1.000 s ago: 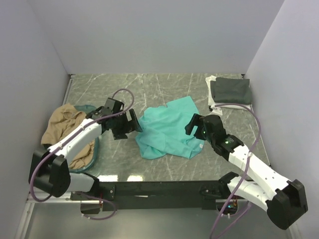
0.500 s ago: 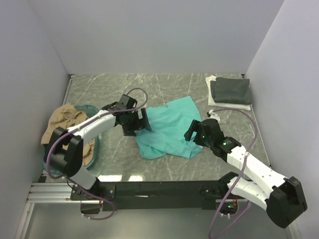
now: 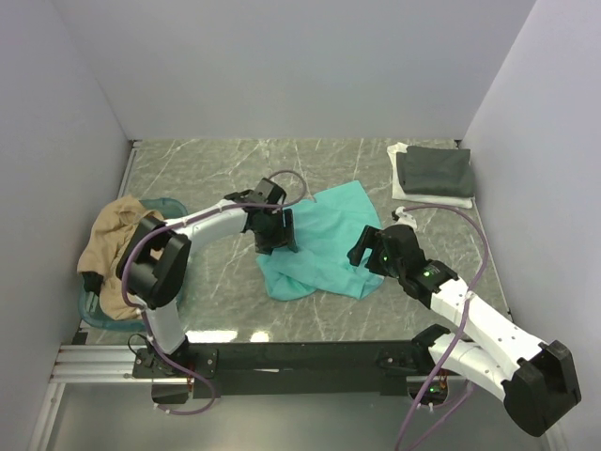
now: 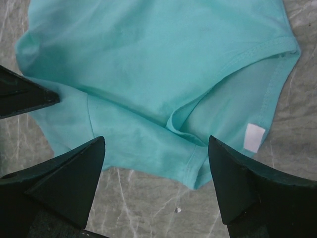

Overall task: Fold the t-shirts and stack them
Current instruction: Flatten the tshirt out

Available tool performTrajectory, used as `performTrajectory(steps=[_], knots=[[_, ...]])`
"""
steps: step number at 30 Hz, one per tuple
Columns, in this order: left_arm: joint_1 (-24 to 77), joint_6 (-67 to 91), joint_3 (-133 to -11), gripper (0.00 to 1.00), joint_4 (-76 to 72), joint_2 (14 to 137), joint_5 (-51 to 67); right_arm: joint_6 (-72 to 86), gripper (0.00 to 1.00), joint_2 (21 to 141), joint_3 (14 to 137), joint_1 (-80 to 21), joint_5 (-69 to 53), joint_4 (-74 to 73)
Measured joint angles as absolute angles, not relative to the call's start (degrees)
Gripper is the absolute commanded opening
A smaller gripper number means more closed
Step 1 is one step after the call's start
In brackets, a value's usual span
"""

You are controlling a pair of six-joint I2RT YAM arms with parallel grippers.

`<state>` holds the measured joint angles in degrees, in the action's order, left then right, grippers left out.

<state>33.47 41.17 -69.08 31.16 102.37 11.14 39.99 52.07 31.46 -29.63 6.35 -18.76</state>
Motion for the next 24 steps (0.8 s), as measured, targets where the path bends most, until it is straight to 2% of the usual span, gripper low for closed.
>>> performTrajectory(steps=[3, 4, 5, 15, 17, 18, 19, 20, 21, 22, 24], knots=[[35.73, 41.25, -71.42, 0.27, 32.42, 102.94, 9.56, 39.94, 0.9, 52.05, 31.46, -29.63, 6.35, -18.9], [36.27, 41.36, -71.9, 0.06, 32.58, 102.91, 9.34, 39.83, 0.89, 52.05, 31.46, -29.63, 6.35, -18.9], [36.86, 41.6, -72.55, 0.01, 32.56, 102.91, 9.34, 39.75, 0.89, 52.03, 31.46, -29.63, 6.35, -18.92], [39.2, 51.72, -75.55, 0.01, 25.32, 103.55, 16.21, 38.63, 0.88, 48.86, 32.47, -29.63, 8.49, -21.58], [40.05, 54.15, -78.43, 0.09, 22.57, 105.3, 18.04, 38.63, 0.88, 46.98, 32.75, -29.63, 9.63, -22.15], [40.49, 54.92, -79.99, 0.17, 21.21, 106.45, 18.92, 38.63, 0.88, 46.04, 32.84, -29.63, 10.11, -22.35], [41.01, 55.66, -81.78, 0.4, 19.62, 108.03, 20.03, 38.59, 0.88, 45.28, 32.97, -29.63, 10.5, -22.68], [41.34, 56.45, -82.94, 0.52, 18.26, 109.34, 21.15, 38.41, 0.87, 44.51, 33.15, -29.63, 10.96, -23.03], [41.6, 56.84, -83.64, 0.72, 17.3, 110.32, 22.11, 38.17, 0.87, 44.07, 33.43, -29.63, 11.2, -23.51], [41.82, 57.23, -83.7, 0.8, 16.58, 110.74, 22.72, 37.93, 0.86, 43.88, 33.63, -29.63, 11.29, -23.7], [42.04, 57.82, -83.61, 0.87, 16.75, 111.2, 23.4, 37.06, 0.86, 43.83, 34.06, -29.74, 11.27, -23.94]])
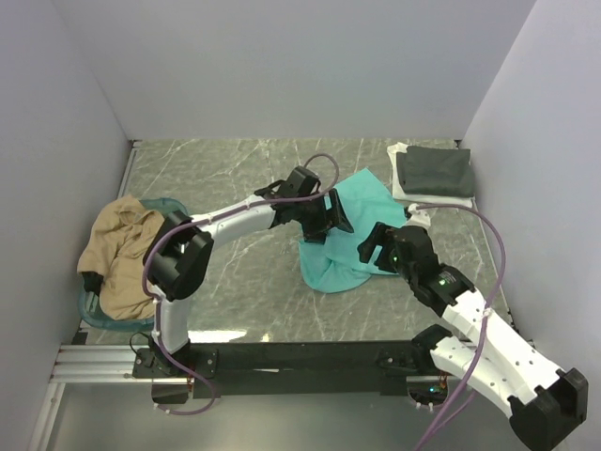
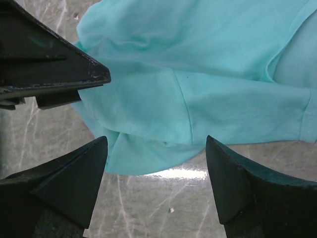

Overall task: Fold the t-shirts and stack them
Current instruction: Flatten the tshirt out

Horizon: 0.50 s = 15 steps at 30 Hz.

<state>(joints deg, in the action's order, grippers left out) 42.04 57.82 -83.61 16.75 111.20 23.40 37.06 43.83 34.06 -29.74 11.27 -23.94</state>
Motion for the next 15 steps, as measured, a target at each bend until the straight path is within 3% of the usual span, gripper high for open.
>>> performTrajectory(steps=[7, 15], knots=[[39.18, 56.62, -79.48, 0.9, 18.44, 106.56, 21.39, 33.01, 0.85, 47.46, 36.86, -35.33, 12.12, -24.69], [34.04, 54.39, -72.99, 0.92, 21.89, 93.19, 14.31, 28.53, 0.82, 62.11, 44.14, -44.53, 12.6, -21.43]])
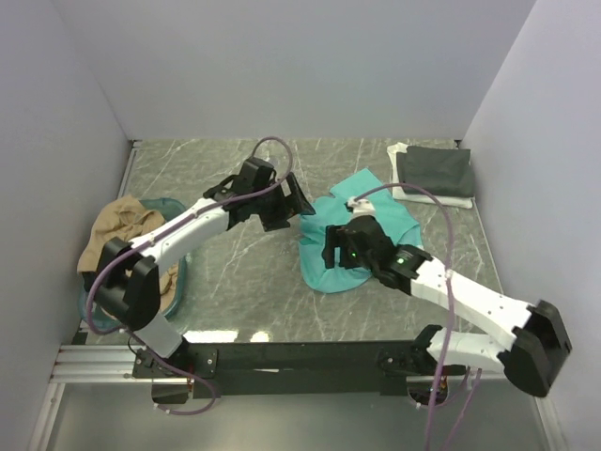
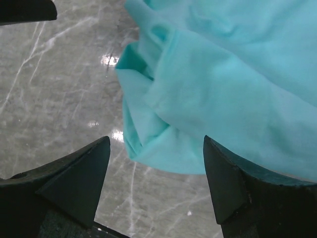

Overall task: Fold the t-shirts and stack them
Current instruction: Flatten the tshirt out

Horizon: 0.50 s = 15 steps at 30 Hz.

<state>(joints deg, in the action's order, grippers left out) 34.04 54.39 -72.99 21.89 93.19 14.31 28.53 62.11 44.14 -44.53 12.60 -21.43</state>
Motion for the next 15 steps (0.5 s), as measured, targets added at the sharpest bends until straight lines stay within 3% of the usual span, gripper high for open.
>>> performTrajectory(steps=[15], knots=[[33.06, 55.31, -61.71, 0.94, 24.62, 84.42, 9.13, 26.57, 0.64, 79.26, 50.13, -45.5, 11.4, -15.03]])
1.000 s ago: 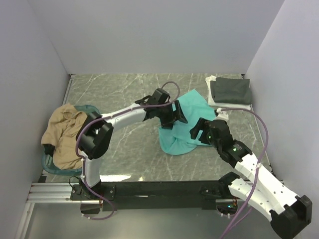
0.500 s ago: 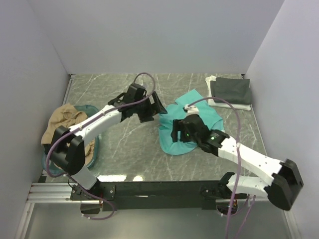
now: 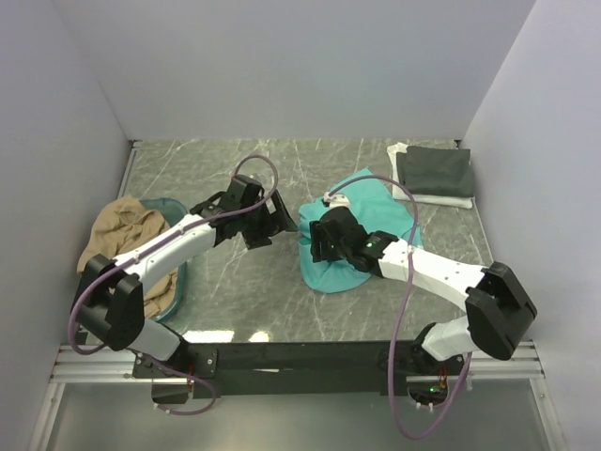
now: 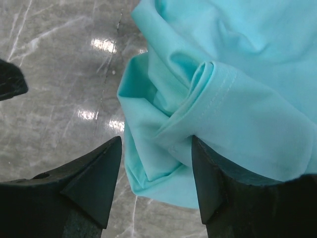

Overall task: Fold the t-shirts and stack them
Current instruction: Flatten the tshirt out

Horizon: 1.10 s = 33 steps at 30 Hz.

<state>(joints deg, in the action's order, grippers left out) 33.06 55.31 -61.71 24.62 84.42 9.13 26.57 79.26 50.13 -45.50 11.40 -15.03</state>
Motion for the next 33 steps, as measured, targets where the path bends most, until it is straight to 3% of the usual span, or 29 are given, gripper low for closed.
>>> performTrajectory(steps=[10, 20, 33], knots=[[32.95, 55.42, -60.9, 0.95, 25.39, 81.56, 6.96, 27.46, 0.55, 81.45, 52.27, -45.5, 14.39, -16.03], [32.91, 56.45, -58.81, 0.95, 25.63, 81.25, 6.63, 28.27, 0.56, 75.85, 52.16, -46.76, 14.28, -18.79], [32.91, 56.27, -58.83, 0.95, 26.02, 81.25, 6.61, 28.97, 0.57, 81.45, 52.21, -46.96, 10.22, -18.85]])
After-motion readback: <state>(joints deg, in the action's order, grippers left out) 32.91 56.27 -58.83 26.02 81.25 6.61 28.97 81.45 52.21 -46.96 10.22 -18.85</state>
